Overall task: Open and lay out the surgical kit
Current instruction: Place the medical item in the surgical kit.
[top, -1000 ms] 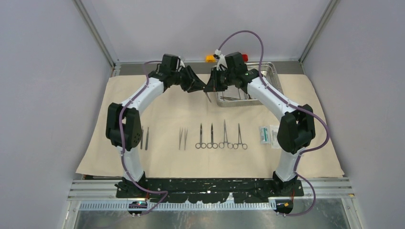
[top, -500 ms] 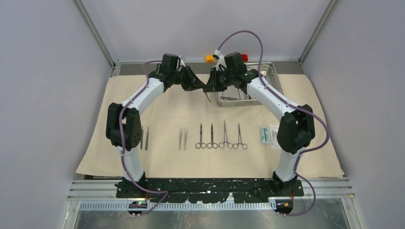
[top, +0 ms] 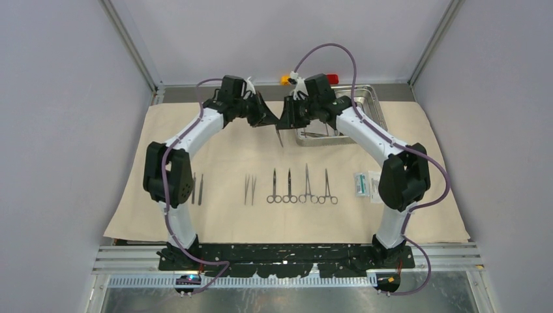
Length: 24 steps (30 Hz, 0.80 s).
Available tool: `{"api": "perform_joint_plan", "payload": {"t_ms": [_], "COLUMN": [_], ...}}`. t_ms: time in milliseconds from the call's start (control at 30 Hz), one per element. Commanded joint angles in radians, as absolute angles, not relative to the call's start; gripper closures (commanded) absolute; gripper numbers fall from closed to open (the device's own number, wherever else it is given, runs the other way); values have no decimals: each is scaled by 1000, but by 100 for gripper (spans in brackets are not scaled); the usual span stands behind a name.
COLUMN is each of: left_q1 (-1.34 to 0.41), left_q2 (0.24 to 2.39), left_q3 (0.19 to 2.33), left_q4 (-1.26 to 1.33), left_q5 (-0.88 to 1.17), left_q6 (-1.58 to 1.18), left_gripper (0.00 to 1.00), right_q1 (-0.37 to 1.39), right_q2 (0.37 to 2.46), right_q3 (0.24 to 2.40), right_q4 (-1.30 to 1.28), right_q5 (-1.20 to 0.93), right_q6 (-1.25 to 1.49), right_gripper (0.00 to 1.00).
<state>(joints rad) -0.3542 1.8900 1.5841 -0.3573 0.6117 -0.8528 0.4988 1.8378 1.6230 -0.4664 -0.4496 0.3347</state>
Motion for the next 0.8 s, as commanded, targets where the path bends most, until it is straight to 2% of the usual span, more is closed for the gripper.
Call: {"api": "perform_joint_plan", "payload": {"t_ms": [0,100,400,533,767], "left_q1": [-339,-323,-190,-117,-51], "left_q2": [1777,1721,1615,1629,1762], "left_q3": [1531,1447,1214,1173,1171], "left_q4": [-365,-371,-547,-650,-755], "left_q5": [686,751,974,1044,1111], "left_q6": [-636,-475,-77,143,285], "left_gripper": [100,100,98,99,99], "right_q1": [505,505,505,504,504], "right_q2": [1732,1688,1606,1603,1605], "right_q3": [1615,1583,1455,1431,1421], "right_q4": [-504,-529,-499,-479,-466], "right_q5": [-445,-439,-413,-415,-414], "right_q6": [227,159,96,95,100], "right_gripper": [62,59,61,62,64]}}
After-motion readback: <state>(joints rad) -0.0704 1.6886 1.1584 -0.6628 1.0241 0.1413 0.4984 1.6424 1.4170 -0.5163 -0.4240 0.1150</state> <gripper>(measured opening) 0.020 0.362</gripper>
